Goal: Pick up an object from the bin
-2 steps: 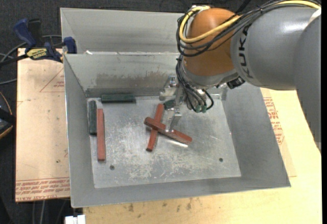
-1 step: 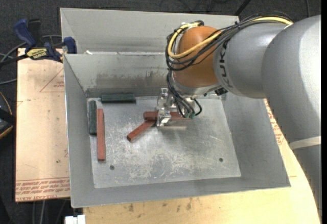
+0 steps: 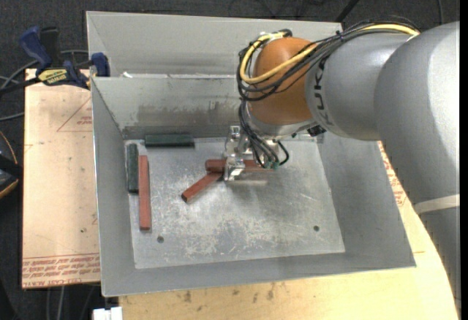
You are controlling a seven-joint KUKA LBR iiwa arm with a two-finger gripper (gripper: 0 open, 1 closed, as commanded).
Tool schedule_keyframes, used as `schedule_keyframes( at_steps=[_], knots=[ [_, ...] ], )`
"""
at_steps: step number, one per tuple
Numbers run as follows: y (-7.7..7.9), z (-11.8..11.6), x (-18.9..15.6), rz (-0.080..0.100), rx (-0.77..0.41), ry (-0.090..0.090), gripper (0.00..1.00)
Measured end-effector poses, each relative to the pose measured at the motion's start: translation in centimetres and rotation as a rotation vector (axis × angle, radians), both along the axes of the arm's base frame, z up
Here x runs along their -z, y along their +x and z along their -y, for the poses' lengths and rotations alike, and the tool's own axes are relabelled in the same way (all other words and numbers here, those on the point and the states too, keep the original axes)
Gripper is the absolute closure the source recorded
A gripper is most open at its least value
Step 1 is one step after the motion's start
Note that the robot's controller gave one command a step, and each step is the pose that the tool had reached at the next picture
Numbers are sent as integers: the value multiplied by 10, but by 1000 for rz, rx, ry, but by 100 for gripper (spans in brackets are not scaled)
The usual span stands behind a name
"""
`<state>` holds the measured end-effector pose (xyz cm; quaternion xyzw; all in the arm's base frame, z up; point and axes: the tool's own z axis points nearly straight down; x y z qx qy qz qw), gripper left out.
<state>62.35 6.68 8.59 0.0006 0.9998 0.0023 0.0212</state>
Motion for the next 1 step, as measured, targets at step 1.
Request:
schedule_keyframes(
  at_steps=[1],
  knots=[
    [-8, 5, -123, -38, -5, -4, 100]
  ],
)
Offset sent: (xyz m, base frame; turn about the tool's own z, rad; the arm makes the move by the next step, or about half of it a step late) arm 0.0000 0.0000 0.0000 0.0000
